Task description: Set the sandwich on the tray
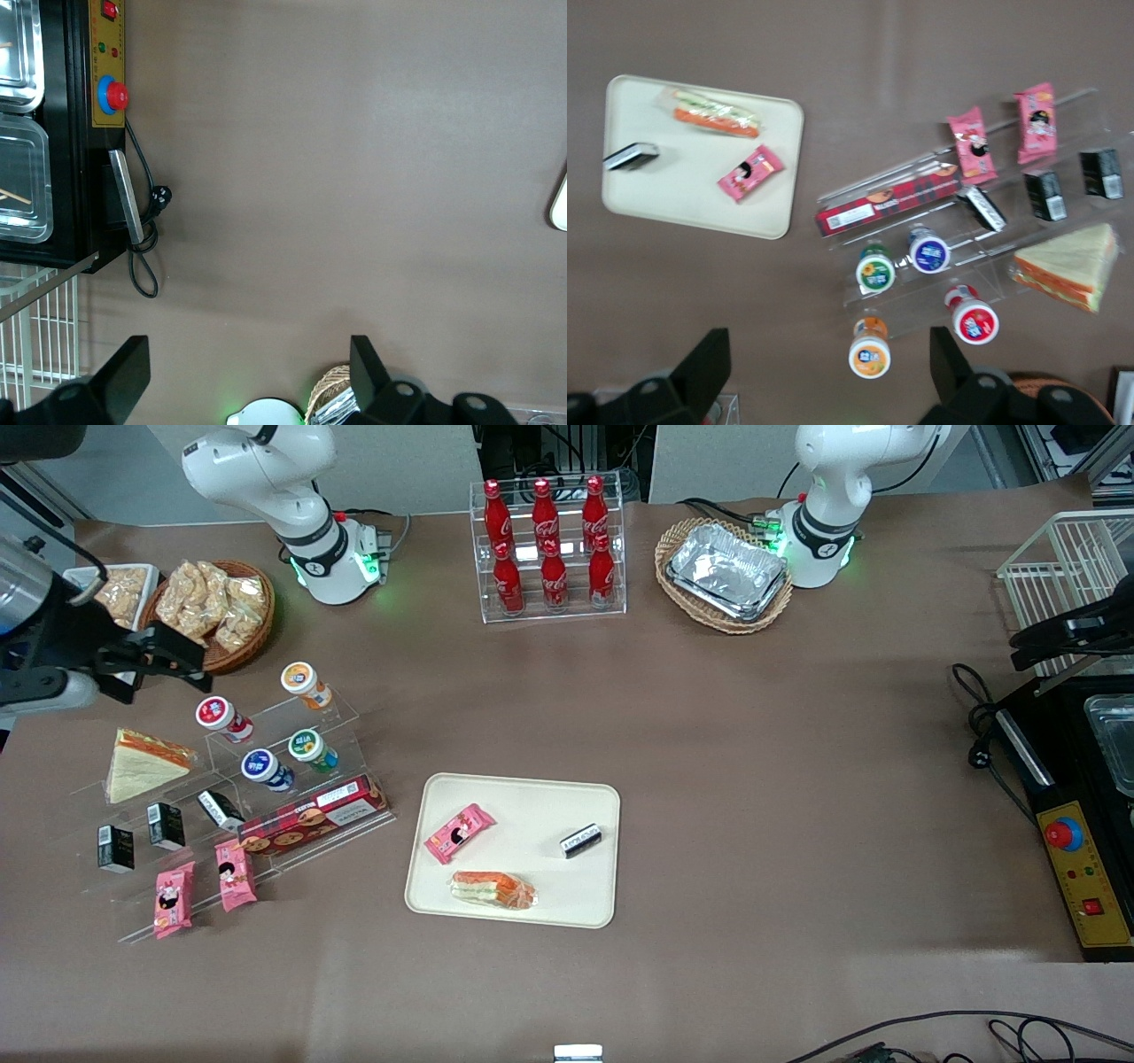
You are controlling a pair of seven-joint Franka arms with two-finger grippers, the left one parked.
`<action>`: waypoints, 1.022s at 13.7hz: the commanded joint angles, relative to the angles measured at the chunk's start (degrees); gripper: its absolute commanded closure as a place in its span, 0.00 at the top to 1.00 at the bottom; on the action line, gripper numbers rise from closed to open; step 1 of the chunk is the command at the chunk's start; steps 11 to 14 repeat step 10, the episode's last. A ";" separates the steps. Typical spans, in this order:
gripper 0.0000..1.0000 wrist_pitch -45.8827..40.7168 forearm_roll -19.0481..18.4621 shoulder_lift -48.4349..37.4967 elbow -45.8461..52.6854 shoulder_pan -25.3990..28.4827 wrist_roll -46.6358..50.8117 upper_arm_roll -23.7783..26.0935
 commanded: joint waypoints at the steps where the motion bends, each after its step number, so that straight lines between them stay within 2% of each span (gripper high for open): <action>1: 1.00 1.03 -3.45 -1.94 -3.33 -14.62 2.74 12.82; 4: 1.00 7.17 -3.45 -4.40 -10.89 -14.53 2.65 10.71; 6: 1.00 7.36 -3.36 -3.61 -10.65 -13.92 2.65 9.93; 8: 1.00 7.36 -2.66 -2.21 -9.77 -10.77 2.74 4.94; 9: 1.00 7.36 -2.57 -2.03 -9.50 -10.23 2.65 4.13; 14: 1.00 7.36 -2.66 -2.03 -9.50 -10.31 2.56 4.12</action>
